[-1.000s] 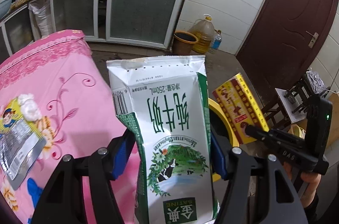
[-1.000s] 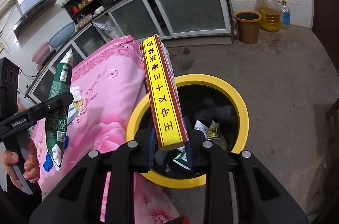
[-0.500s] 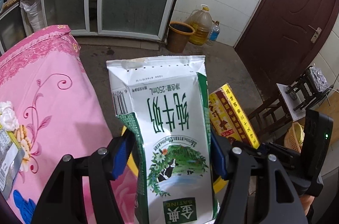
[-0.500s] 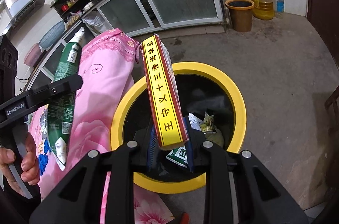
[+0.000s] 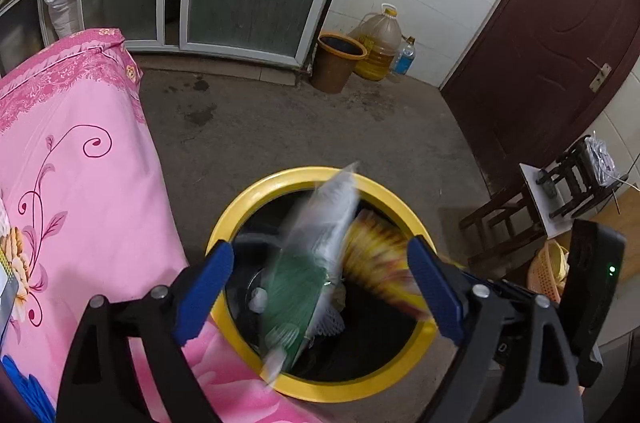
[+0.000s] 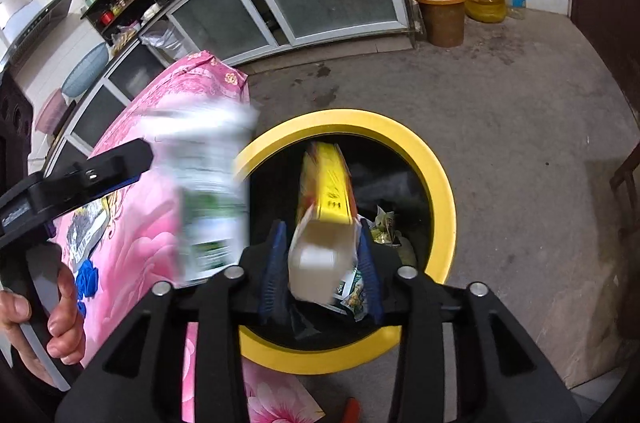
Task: Collect trash
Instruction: 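Carry carton and spice box over the bin and open both tools, then grasp the yellow-silver snack bag with left tool while right tool grasps the white rolled bundle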
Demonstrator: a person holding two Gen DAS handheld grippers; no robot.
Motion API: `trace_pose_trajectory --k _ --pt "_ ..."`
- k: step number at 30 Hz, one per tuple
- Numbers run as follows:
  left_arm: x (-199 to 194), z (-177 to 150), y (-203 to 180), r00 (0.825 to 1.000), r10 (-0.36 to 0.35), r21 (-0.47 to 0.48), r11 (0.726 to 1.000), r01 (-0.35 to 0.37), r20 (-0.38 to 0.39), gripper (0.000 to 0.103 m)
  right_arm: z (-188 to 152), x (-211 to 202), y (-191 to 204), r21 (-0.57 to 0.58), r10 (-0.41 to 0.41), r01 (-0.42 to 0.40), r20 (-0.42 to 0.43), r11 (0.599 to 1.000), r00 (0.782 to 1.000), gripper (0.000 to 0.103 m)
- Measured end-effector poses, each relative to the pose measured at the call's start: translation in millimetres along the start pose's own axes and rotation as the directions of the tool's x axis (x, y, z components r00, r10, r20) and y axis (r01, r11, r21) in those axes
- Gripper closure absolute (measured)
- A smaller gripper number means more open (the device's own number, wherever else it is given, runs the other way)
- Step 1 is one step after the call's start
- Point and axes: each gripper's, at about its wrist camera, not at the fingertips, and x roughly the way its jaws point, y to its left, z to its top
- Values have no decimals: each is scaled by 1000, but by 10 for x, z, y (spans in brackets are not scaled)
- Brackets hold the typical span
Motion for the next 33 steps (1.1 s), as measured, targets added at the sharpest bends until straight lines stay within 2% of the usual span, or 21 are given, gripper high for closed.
trace_pose_trajectory --k 2,9,16,21,25,28,33 --pt "-55 -15 16 1000 5 -1 1000 -5 22 8 -14 -23 -42 8 -10 10 10 1000 1000 46" --pt "-491 -170 173 988 74 39 996 -80 135 8 -101 -126 -103 19 -19 19 25 1000 1000 46" --pt "-1090 -427 501 977 106 71 990 -121 185 8 -170 -152 -55 24 -1 0 25 1000 1000 46" --pt "-1511 -721 812 966 139 82 984 -160 216 8 -208 -138 159 -10 31 -31 18 999 999 46" --pt "-1805 -1006 1134 959 182 55 979 -198 217 8 -216 -90 468 -69 46 -46 6 997 999 46" --pt "-2029 -1253 1419 949 238 24 969 -248 208 8 -206 -34 725 -121 65 -65 -9 991 998 46" --pt "-2255 -1556 1917 931 333 -38 943 -331 151 8 -206 107 1227 -207 100 -106 -38 973 994 46"
